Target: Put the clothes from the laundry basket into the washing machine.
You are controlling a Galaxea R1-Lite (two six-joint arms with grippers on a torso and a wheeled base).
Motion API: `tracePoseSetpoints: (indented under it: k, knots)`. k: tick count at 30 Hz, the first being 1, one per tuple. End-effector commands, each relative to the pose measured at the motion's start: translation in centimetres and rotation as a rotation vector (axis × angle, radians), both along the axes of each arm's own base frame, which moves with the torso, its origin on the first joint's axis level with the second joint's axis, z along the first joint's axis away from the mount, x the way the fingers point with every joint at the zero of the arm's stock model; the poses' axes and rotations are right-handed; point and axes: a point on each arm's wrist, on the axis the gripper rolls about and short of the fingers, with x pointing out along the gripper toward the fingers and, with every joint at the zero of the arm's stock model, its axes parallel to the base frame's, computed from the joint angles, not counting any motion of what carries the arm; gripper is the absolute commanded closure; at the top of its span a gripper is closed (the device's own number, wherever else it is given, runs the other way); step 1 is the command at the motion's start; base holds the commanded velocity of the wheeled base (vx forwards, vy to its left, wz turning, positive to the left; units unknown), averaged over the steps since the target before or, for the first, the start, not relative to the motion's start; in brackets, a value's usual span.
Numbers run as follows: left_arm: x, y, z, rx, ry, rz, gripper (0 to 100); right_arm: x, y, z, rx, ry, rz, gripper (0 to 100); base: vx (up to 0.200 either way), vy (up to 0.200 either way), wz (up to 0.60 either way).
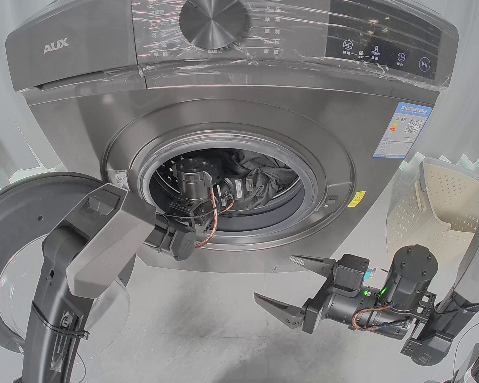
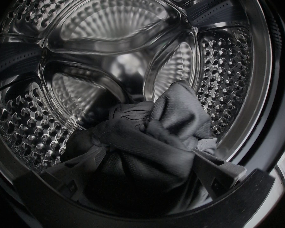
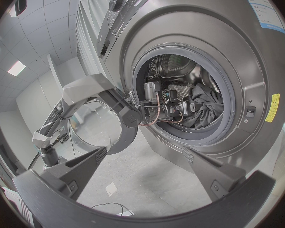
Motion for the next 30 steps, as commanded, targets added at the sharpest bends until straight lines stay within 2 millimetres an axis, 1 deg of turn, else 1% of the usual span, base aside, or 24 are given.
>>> tracePoseSetpoints:
  k: [1,3,4,5,7,8,9,10,13,16,18,19,23,24,25,30]
  knots:
    - [-2.4,0.2,2.6,-0.008,-0.017,-0.023,0,0.0,0.0,0.0,0.001,0.0,0.0,0,0.0,0.0,0.0]
    - [-2.8,0.2,2.6,-0.005,-0.015,-0.026,0,0.0,0.0,0.0,0.0,-0.001,0.0,0,0.0,0.0,0.0]
    - [-3.4,0.1,2.0,0.007,0.006,-0.044,0,-0.1,0.1,0.0,0.0,0.001,0.002,0,0.0,0.0,0.0]
    - [-3.6,0.0,1.5,0.016,0.019,-0.059,0,-0.1,0.1,0.0,0.001,0.0,0.003,0,0.0,0.0,0.0]
    - [-3.7,-0.1,1.0,0.022,0.031,-0.069,0,0.0,0.1,0.0,0.002,-0.001,0.003,0,0.0,0.0,0.0]
    - [-3.6,-0.3,0.4,0.029,0.04,-0.079,0,0.0,0.2,0.1,0.004,-0.003,0.002,0,0.0,0.0,0.0]
    - [-3.6,-0.3,0.4,0.029,0.04,-0.079,0,0.0,0.2,0.1,0.004,-0.003,0.002,0,0.0,0.0,0.0]
    - [-3.5,-0.9,-0.7,0.036,0.053,-0.102,0,0.0,0.1,0.1,0.006,-0.003,-0.006,0,0.0,0.0,0.0]
    - [-3.2,-1.4,-1.2,0.032,0.052,-0.127,0,0.0,0.1,0.2,0.009,-0.004,-0.008,0,0.0,0.0,0.0]
    - [-2.3,-1.9,-2.1,0.032,0.048,-0.138,0,0.0,0.1,0.3,0.011,-0.006,-0.009,0,0.0,0.0,0.0]
    - [-1.4,-2.2,-3.3,0.029,0.046,-0.138,0,0.0,0.1,0.3,0.011,-0.006,-0.009,0,0.0,0.0,0.0]
    - [-1.3,-2.3,-3.4,0.029,0.046,-0.138,0,0.0,0.1,0.3,0.011,-0.006,-0.009,0,0.0,0.0,0.0]
    - [-0.9,-2.4,-5.0,0.04,0.065,-0.135,0,0.0,0.1,0.3,0.013,-0.009,-0.009,0,0.0,0.0,0.0]
    - [-0.8,-2.5,-5.1,0.042,0.069,-0.135,100,0.0,0.1,0.3,0.013,-0.009,-0.009,0,0.0,0.0,0.0]
    - [-0.7,-2.4,-5.4,0.048,0.077,-0.133,100,0.0,0.1,0.3,0.013,-0.009,-0.009,0,0.0,0.0,0.0]
    - [0.1,-2.7,-5.4,0.035,0.062,-0.128,100,0.1,0.1,0.4,0.014,-0.01,-0.009,0,0.0,0.0,0.0]
